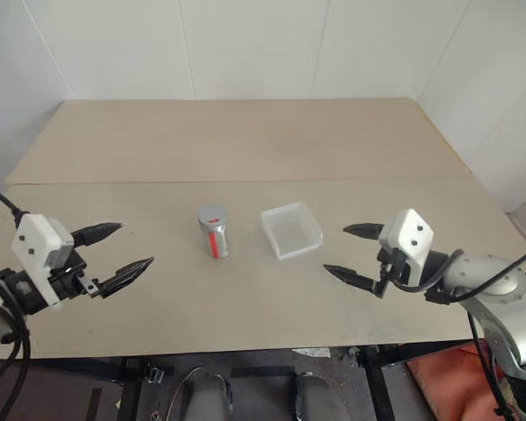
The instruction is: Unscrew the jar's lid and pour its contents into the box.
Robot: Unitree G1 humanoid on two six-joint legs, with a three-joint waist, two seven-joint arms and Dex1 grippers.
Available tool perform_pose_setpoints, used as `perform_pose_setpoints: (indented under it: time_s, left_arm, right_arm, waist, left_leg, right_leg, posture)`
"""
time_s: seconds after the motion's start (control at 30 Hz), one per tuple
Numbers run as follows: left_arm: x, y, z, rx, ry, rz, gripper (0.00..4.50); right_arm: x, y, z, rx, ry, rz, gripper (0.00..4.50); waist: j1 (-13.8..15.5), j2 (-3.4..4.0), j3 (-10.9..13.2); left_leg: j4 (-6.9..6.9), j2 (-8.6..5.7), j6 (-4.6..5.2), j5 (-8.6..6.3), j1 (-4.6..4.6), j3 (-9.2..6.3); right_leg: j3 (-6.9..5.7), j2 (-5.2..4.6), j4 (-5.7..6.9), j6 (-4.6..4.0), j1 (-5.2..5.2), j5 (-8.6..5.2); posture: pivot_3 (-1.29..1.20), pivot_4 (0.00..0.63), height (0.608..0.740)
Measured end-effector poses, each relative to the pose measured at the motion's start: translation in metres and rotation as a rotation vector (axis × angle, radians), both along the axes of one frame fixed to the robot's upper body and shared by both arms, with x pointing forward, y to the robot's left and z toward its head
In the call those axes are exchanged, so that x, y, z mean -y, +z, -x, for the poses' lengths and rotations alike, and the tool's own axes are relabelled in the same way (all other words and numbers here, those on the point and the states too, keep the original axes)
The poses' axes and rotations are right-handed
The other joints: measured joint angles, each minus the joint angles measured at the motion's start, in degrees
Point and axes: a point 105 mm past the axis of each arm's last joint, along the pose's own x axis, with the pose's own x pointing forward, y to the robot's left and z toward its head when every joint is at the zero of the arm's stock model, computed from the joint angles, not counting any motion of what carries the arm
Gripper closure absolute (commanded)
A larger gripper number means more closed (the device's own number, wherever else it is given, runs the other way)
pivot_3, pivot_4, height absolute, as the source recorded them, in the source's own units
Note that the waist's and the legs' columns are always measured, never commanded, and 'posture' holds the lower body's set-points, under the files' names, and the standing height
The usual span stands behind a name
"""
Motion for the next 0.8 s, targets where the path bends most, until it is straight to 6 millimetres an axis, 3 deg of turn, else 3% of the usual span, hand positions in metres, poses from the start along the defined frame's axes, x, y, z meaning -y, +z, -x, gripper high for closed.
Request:
perform_pose_setpoints:
  time_s: [0.27, 0.43, 0.63, 0.8]
  left_arm:
    - [0.008, 0.002, -0.009, 0.040, 0.045, 0.030, 0.00]
    - [0.028, -0.009, -0.009, 0.010, 0.058, 0.113, 0.00]
    - [0.047, -0.036, -0.018, -0.034, 0.126, 0.123, 0.00]
    - [0.080, -0.049, -0.028, -0.037, 0.194, 0.237, 0.00]
  right_arm:
    - [-0.011, -0.003, -0.003, 0.001, 0.030, -0.033, 0.04]
    - [-0.008, 0.006, -0.006, 0.039, 0.032, -0.022, 0.04]
    - [-0.007, 0.018, -0.008, 0.064, 0.089, 0.003, 0.04]
    - [-0.006, 0.026, -0.012, 0.077, 0.133, 0.016, 0.04]
  waist:
    - [-0.05, -0.01, 0.00]
    - [-0.08, -0.01, 0.00]
    - [-0.04, -0.01, 0.00]
    - [0.07, -0.02, -0.01]
  left_leg:
    - [0.00, -0.02, 0.00, 0.00, -0.03, 0.00]
    - [0.00, -0.01, 0.00, 0.00, -0.02, -0.01]
    - [0.01, -0.04, 0.00, 0.00, -0.01, -0.02]
    - [0.04, -0.07, 0.00, 0.00, 0.01, -0.06]
  right_leg:
    - [0.02, -0.02, 0.00, 0.00, -0.03, 0.01]
    - [0.02, -0.01, 0.02, -0.01, -0.01, 0.01]
    - [0.02, -0.02, 0.00, -0.02, 0.01, 0.02]
    - [0.01, -0.04, 0.03, -0.02, 0.08, 0.04]
  posture:
    - [0.00, 0.150, 0.740]
    - [0.00, 0.150, 0.740]
    - [0.00, 0.150, 0.740]
    - [0.00, 0.150, 0.740]
